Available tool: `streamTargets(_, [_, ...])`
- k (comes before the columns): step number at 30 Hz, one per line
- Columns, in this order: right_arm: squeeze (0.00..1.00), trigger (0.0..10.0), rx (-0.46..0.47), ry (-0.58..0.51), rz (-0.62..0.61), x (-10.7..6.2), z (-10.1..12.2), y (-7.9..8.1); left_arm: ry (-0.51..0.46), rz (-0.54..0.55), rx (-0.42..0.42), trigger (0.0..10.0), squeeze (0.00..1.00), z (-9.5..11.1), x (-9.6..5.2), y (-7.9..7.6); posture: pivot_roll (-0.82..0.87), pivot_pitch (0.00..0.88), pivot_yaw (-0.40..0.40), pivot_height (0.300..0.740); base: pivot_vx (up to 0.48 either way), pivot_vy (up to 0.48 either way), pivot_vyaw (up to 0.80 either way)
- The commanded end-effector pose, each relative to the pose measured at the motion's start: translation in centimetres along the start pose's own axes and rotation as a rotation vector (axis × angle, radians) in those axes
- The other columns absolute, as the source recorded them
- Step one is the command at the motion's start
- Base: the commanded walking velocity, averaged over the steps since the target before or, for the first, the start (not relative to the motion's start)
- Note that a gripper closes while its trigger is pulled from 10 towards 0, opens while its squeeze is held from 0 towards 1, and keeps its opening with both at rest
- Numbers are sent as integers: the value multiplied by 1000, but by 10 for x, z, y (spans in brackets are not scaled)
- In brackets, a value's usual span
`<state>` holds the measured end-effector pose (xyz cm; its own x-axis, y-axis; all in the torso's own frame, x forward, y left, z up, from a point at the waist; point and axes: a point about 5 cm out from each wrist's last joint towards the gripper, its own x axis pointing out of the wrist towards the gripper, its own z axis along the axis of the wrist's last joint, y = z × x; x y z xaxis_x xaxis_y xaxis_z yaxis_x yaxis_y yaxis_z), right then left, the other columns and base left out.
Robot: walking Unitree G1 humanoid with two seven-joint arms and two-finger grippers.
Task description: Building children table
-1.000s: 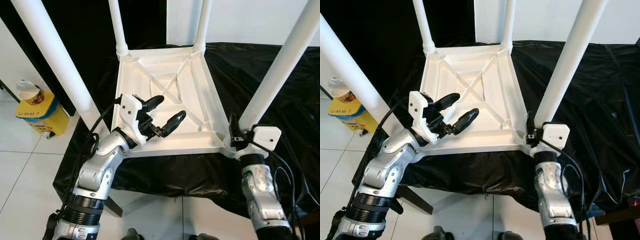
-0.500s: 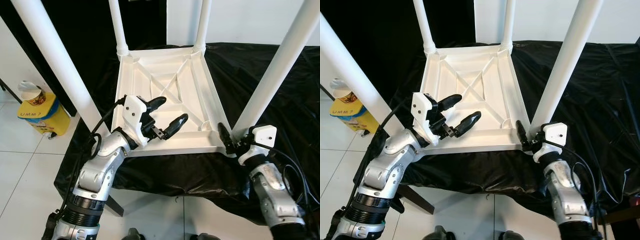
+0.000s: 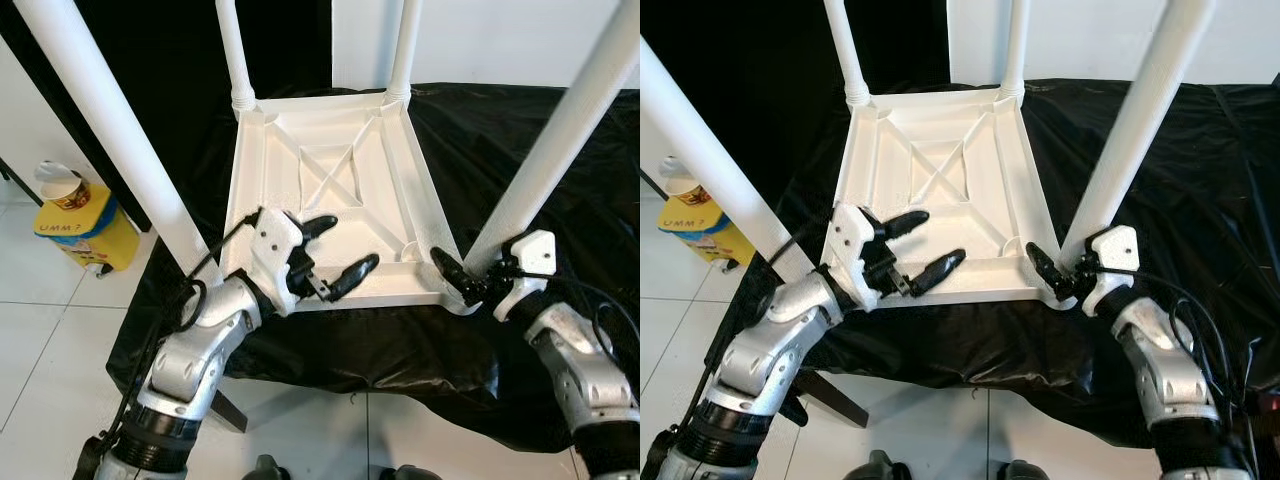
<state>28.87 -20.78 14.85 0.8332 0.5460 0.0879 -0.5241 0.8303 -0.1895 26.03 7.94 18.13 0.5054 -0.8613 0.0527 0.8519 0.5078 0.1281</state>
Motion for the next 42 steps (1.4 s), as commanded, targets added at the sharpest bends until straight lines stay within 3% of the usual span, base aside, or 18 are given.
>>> streamTargets(1, [0,10000,-8,43,64,3,-6,5,52,-132,4,10000,0,-6,0,-13,67,109,43,740,0,0,0])
streamTargets(2, [0,10000,-10,52,83,4,-8,5,75,-171,-8,10000,0,-12,0,-21,70,110,39,740,0,0,0])
streamTargets(3, [0,5686,-7,60,87,4,-10,6,88,-189,-11,10000,0,-15,1,-26,71,110,38,740,0,0,0])
streamTargets(4, [0,5686,-7,60,87,4,-10,6,88,-189,-11,10000,0,-15,1,-26,71,110,38,740,0,0,0])
streamTargets(5, [0,3765,-4,70,86,2,-12,6,92,-198,-19,10000,0,-16,2,-29,69,109,39,740,0,0,0])
streamTargets(6, [0,3765,-4,70,86,2,-12,6,92,-198,-19,10000,0,-16,2,-29,69,109,39,740,0,0,0])
streamTargets(7, [0,0,4,79,74,0,-13,5,95,-200,-29,10000,0,-18,4,-31,64,107,39,740,0,0,0])
streamTargets(15, [0,0,34,98,11,-8,-19,5,87,-171,-48,10000,0,-21,9,-32,48,98,30,740,0,0,0])
streamTargets(22, [0,0,96,118,-92,-8,-26,19,62,-85,-72,10000,0,-20,15,-25,42,80,19,740,0,0,0])
streamTargets(27, [0,0,135,132,-270,-1,-35,43,58,-6,-108,10000,0,-22,17,-20,44,43,9,740,0,0,0])
streamTargets(34, [0,0,184,136,-511,4,-36,54,88,53,-147,10000,0,-28,20,-17,52,0,7,740,0,0,0])
streamTargets(36, [0,0,184,136,-511,4,-36,54,88,53,-147,10000,0,-28,20,-17,52,0,7,740,0,0,0])
streamTargets(38, [0,0,211,164,-646,8,-39,67,108,68,-168,10000,0,-32,20,-16,44,0,15,740,0,0,0])
streamTargets(42, [0,0,231,179,-692,11,-39,79,113,81,-177,10000,0,-34,20,-16,46,0,13,740,0,0,0])
